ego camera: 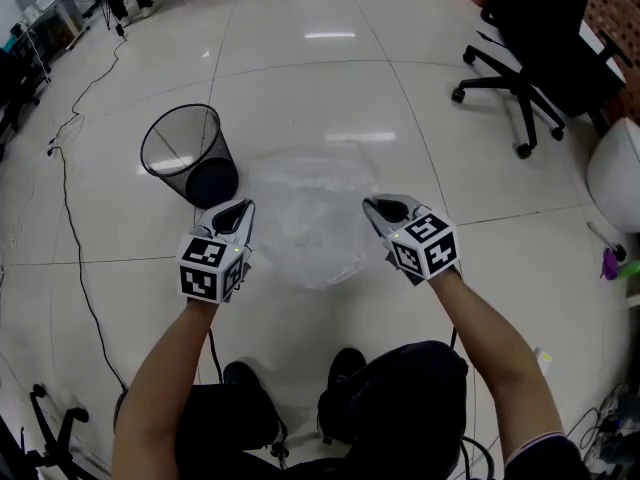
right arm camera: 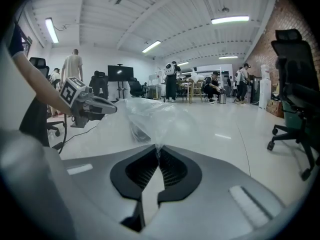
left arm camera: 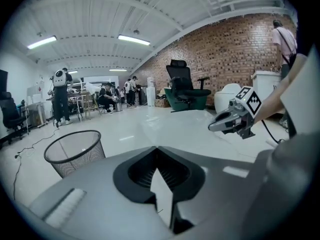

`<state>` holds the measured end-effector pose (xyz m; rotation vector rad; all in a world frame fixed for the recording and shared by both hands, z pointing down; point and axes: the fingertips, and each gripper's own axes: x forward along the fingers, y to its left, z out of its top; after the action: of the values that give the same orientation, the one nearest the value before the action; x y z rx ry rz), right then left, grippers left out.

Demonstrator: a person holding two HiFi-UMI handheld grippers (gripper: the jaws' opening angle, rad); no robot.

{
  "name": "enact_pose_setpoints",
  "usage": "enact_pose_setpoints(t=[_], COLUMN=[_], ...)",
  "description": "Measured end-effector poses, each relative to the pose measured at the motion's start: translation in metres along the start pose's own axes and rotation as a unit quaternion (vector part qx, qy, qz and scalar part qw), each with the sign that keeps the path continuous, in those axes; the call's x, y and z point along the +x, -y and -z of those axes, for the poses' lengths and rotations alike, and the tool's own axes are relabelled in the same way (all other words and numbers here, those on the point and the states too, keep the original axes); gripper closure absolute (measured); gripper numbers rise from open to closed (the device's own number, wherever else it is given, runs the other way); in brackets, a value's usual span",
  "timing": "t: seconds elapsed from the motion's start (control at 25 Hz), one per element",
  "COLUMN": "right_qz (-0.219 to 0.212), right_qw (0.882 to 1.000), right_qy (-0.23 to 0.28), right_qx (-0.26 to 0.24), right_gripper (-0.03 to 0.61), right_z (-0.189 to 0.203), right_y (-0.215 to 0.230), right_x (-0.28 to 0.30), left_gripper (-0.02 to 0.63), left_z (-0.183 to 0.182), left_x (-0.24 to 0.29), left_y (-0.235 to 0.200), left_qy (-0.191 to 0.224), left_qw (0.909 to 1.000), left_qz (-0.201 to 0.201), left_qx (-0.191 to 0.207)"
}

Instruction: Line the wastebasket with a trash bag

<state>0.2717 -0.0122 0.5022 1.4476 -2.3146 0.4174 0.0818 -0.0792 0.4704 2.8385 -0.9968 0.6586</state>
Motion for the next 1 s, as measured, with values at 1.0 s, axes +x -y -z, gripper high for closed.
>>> enact_pose_setpoints(t=[1.0], right_qz=[-0.046], right_qw=[0.986], right_qy=[0.111], right_qx=[-0.115], right_gripper=[0.577], right_z=[-0.222], right_y=[-0.126], right_x=[-0.024], left_gripper=[0.603], left_z=[-0.128], left_x=[-0.184], left_y=[-0.094], left_qy=[0.116], left_qw=[0.9899], left_qz=[-0.081], left_qx=[0.01])
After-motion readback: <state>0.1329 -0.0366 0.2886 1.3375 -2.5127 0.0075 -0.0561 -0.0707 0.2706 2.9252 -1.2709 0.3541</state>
